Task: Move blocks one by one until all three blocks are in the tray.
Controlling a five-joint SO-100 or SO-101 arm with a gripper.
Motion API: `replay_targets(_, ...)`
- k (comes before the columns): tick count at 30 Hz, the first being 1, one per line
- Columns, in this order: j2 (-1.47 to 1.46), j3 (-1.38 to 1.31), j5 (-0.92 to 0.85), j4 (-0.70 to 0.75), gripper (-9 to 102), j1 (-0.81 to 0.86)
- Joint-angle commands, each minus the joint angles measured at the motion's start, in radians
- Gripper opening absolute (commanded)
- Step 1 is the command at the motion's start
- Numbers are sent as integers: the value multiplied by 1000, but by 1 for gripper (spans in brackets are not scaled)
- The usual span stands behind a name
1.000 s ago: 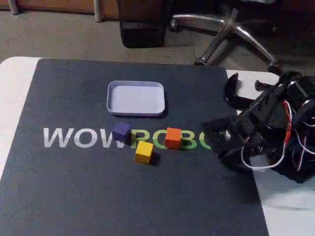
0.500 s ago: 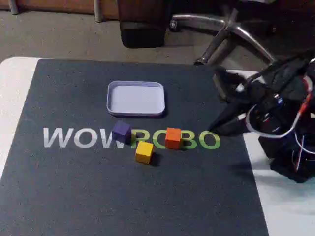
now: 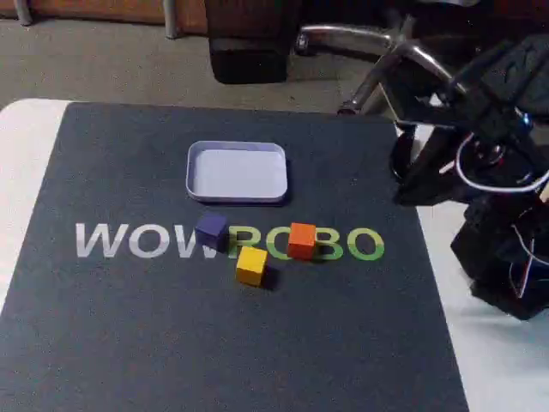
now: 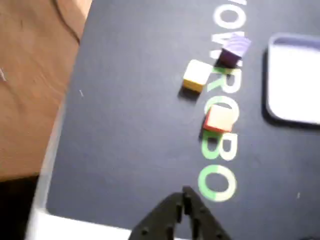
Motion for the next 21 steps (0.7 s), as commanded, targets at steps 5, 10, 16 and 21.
replay_targets(5,-351,-333,167,-21,-8,40)
replay_targets(10,-437,-296,184,-112,-8,103)
replay_targets(16,-600,-307,245,-273,-8,155)
replay_targets(21,-811,-380,187,-272,-8,276)
